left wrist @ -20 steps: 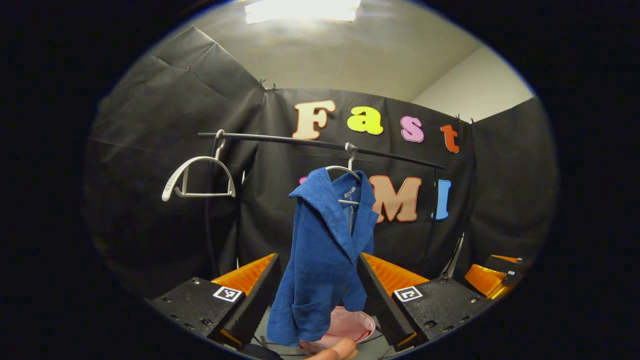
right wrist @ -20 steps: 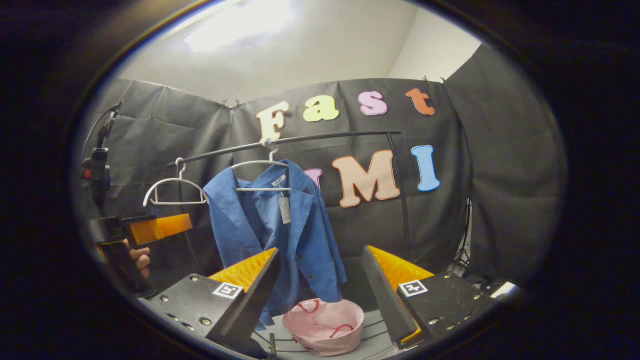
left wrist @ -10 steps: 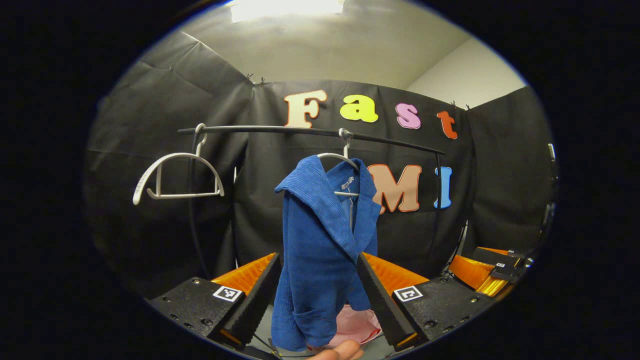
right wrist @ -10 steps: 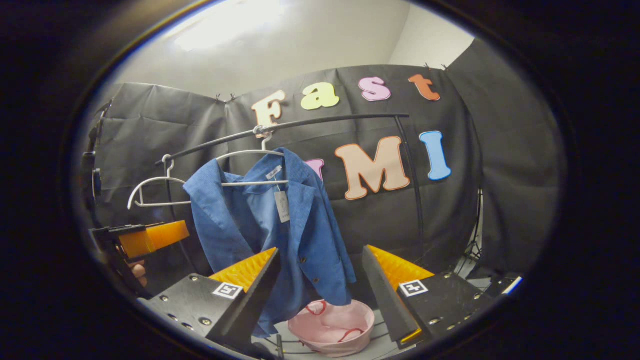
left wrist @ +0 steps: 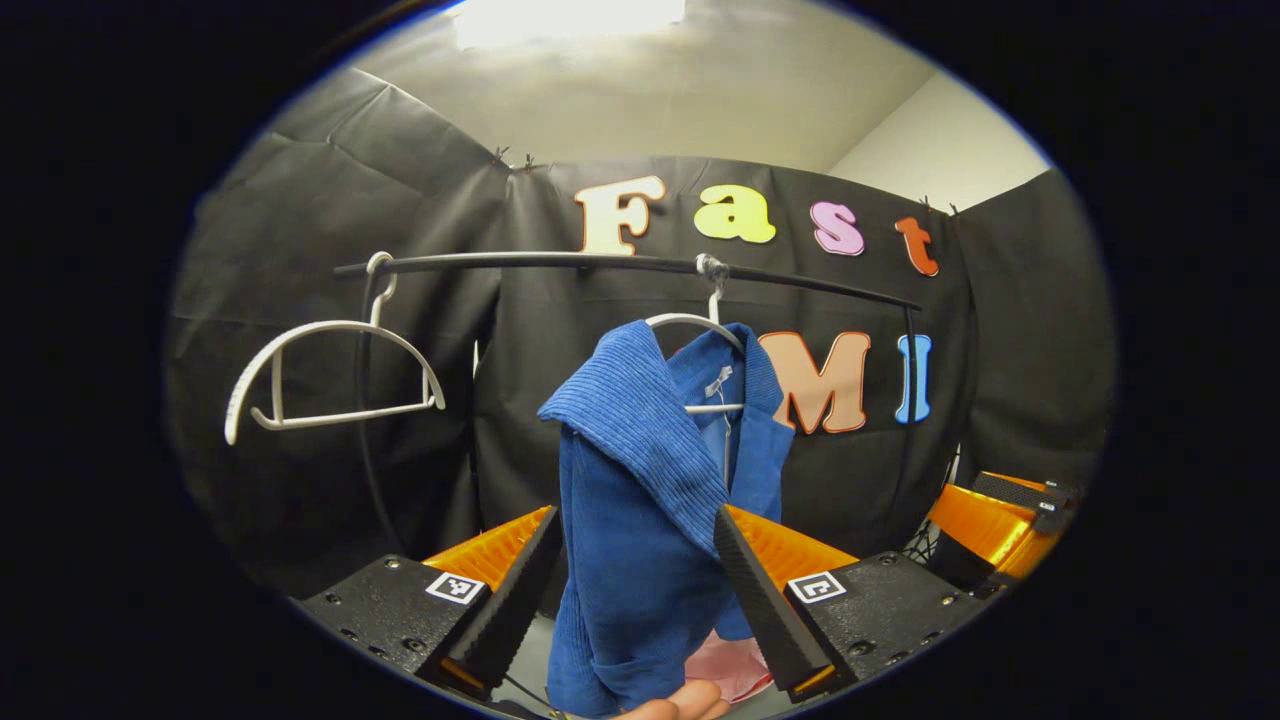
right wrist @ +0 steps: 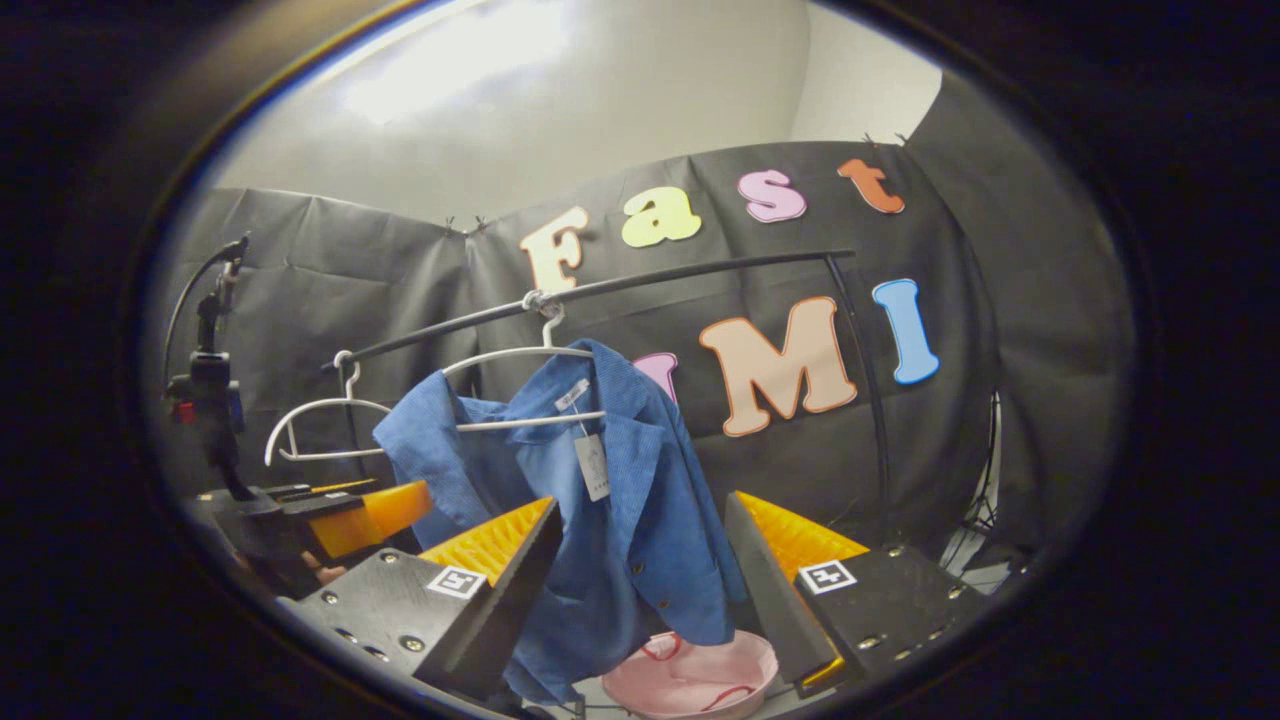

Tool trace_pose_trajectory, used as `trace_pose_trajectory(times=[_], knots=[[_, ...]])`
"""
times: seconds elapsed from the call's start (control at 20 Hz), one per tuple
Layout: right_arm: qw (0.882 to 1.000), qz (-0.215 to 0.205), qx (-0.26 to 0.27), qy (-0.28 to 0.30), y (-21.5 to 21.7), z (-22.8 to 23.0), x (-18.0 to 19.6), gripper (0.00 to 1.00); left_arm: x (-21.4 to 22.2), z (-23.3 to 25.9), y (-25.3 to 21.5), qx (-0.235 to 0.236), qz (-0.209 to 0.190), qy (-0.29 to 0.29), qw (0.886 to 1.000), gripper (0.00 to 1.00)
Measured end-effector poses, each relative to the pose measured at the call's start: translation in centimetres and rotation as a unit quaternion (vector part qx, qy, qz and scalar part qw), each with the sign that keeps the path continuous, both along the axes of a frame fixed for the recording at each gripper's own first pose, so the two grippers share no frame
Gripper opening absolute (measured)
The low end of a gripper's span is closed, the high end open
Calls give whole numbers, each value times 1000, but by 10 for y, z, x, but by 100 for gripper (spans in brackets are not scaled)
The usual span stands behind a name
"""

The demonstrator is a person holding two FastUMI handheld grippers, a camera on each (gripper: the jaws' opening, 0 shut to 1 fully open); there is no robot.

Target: Grasp the clothes on the hanger with both hands and then place them into the laundry hamper below.

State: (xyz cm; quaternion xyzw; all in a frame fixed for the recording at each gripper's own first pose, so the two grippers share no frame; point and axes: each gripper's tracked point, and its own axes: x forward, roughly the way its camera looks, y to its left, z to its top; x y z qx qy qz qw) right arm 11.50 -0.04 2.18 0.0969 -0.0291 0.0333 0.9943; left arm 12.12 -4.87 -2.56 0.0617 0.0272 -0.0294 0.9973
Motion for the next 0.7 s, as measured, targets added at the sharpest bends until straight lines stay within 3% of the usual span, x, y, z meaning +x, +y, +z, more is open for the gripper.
trace_pose_trajectory(times=[0.2, 0.4, 0.55, 0.65, 0.7], knots=[[1000, -1, -18, 17, -3, -10, 10, 98, 28, -1, -5, -3, 10, 6, 1000, 95], [999, -2, -29, 24, -6, -11, 19, 98, 46, -5, 1, -12, 35, 11, 999, 92], [998, 7, -50, 25, -3, -7, 38, 98, 53, -4, -5, -11, 24, 5, 1000, 89], [998, -2, -54, 31, -10, -11, 49, 96, 57, 0, -7, 3, 13, -9, 1000, 72], [998, -2, -52, 32, -10, -12, 55, 98, 59, 1, -4, 13, 14, -14, 1000, 59]])
